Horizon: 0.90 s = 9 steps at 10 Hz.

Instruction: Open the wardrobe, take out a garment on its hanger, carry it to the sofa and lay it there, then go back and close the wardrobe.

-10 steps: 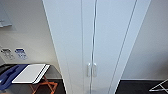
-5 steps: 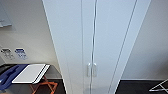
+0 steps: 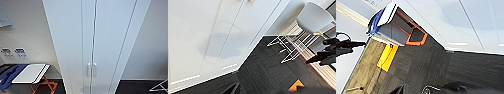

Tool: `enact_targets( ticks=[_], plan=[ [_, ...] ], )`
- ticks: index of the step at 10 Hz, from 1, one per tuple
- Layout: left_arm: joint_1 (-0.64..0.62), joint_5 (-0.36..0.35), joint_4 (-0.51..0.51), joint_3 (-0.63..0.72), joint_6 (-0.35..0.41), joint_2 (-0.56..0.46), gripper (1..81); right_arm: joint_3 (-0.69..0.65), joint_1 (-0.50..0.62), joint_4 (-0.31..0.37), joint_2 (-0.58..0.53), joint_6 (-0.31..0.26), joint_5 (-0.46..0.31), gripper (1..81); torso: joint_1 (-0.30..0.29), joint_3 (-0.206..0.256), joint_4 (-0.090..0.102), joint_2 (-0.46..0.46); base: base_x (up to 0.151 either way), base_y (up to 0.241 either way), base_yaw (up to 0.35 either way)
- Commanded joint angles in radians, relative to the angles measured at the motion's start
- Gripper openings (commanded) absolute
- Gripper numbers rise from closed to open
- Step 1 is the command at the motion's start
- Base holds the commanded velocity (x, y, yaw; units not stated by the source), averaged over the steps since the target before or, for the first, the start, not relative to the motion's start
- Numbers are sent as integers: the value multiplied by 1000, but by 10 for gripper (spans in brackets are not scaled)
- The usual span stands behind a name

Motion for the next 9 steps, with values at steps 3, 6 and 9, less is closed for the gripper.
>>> enact_targets(
  ticks=[3, 6, 9],
  plan=[
    [-179, 21, 3, 79, -6, -81, 811, 85, 200, 1, -35, 7, -81, 811, 0, 0, 0, 0, 0, 0, 0],
    [-230, 19, 3, 104, -24, -109, 811, 88, 248, 4, -37, 9, -82, 811, 1, -1, 0, 1, 0, 0, 0],
    [-276, 21, 2, 119, -49, -133, 811, 97, 305, 1, -49, 9, -83, 811, 1, -1, 0, 1, 0, 0, 0]
  ],
)
